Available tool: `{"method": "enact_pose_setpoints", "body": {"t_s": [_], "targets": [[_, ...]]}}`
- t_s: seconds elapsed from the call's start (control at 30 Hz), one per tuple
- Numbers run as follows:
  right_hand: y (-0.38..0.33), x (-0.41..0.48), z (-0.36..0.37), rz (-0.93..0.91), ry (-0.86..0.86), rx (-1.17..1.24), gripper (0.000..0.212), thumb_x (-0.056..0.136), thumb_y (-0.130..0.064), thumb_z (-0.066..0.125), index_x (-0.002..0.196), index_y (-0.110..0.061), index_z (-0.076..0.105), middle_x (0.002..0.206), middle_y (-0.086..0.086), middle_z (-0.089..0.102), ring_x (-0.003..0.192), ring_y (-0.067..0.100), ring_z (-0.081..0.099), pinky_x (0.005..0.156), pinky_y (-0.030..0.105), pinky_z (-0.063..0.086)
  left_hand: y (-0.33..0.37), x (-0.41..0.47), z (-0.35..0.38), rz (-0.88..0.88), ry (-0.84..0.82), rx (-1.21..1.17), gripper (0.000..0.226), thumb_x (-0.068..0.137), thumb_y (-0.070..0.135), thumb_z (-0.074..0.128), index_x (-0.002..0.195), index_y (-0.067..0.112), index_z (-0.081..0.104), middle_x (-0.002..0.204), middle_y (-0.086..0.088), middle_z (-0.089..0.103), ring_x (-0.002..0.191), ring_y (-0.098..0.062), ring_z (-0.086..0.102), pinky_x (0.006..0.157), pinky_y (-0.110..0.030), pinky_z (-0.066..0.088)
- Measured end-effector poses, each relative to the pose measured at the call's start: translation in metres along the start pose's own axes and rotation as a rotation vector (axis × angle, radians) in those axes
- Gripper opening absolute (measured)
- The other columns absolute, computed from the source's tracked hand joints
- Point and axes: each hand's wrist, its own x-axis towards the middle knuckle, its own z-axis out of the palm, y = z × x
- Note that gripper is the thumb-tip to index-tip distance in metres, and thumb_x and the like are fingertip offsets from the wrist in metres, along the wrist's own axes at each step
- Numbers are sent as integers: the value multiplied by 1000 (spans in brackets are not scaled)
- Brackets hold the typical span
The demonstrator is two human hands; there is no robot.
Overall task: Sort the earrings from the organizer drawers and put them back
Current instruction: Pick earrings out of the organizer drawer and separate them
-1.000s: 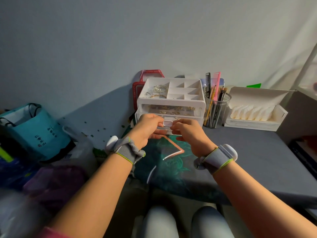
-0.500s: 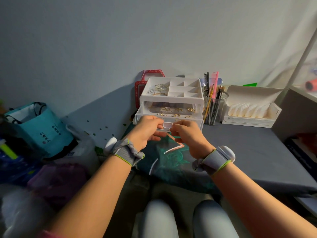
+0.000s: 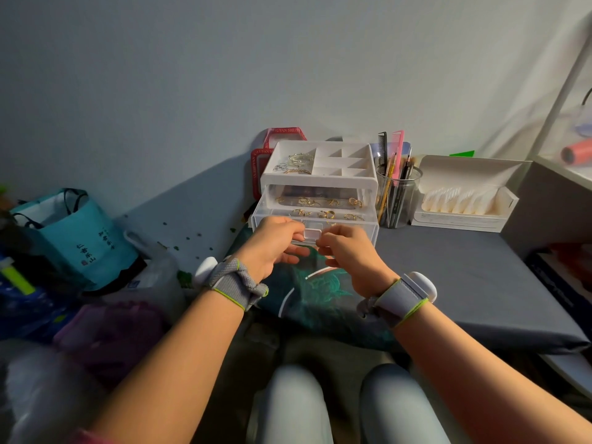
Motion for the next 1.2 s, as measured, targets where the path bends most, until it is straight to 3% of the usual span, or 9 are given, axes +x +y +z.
{"method": "enact_pose_setpoints", "body": {"t_s": [0.23, 0.3, 0.37, 0.47, 0.57, 0.83, 0.97, 1.2], "targets": [[-1, -5, -5, 5, -12, -18, 16, 90, -1, 51, 94, 0, 66, 84, 14, 58, 78, 21, 52, 56, 23, 42, 2, -5, -2, -4, 4, 24, 17, 95, 15, 53, 107, 6, 61, 95, -7, 64, 64, -20, 66, 52, -26, 46], [-1, -5, -7, 1, -7, -35, 16, 89, -2, 51, 92, 4, 66, 83, 14, 57, 77, 22, 52, 57, 24, 42, 4, -7, -2, -1, 15, 46, 12, 94, 14, 53, 100, 7, 61, 88, -5, 62, 61, -19, 65, 53, -25, 46], [-4, -4, -10, 2, -3, -51, 14, 89, -4, 52, 83, -5, 64, 81, 12, 60, 75, 21, 57, 58, 25, 44, 8, -7, -3, 0, 27, 73, 9, 92, 12, 53, 90, 9, 61, 80, -3, 59, 59, -19, 62, 53, -24, 45], [-9, -2, -18, -10, 7, -93, 12, 89, -7, 53, 85, -4, 64, 72, 6, 60, 62, 16, 59, 50, 23, 40, 15, -7, -2, 15, 38, 88, 9, 90, 10, 55, 81, 9, 60, 74, -2, 60, 55, -18, 59, 50, -23, 42], [-19, 2, -27, -50, 37, -137, 16, 88, -10, 55, 90, 1, 66, 67, 5, 60, 54, 15, 56, 44, 20, 36, 26, -4, 1, 51, 33, 89, 9, 89, 10, 56, 82, 9, 61, 71, -3, 61, 53, -17, 56, 48, -22, 40], [-51, 28, -50, -167, 65, -235, 14, 85, -9, 58, 79, -1, 68, 62, 4, 60, 49, 14, 52, 38, 16, 35, 52, 17, 9, 117, 41, 160, 10, 92, 11, 56, 92, 5, 64, 75, -5, 63, 51, -13, 50, 41, -20, 36], [-62, 51, -57, -173, 17, -304, 15, 86, -9, 59, 85, 1, 70, 64, 6, 62, 50, 13, 53, 40, 16, 35, 59, 35, 15, 126, 27, 247, 16, 95, 10, 51, 97, 6, 67, 76, -4, 63, 53, -13, 50, 42, -19, 35], [-64, 91, -56, -158, -90, -541, 15, 90, -13, 59, 92, -2, 70, 68, 4, 66, 50, 9, 57, 42, 16, 38, 59, 70, 17, 141, 11, 431, 20, 94, 5, 53, 84, 14, 67, 75, -3, 66, 50, -12, 51, 49, -24, 36]]}}
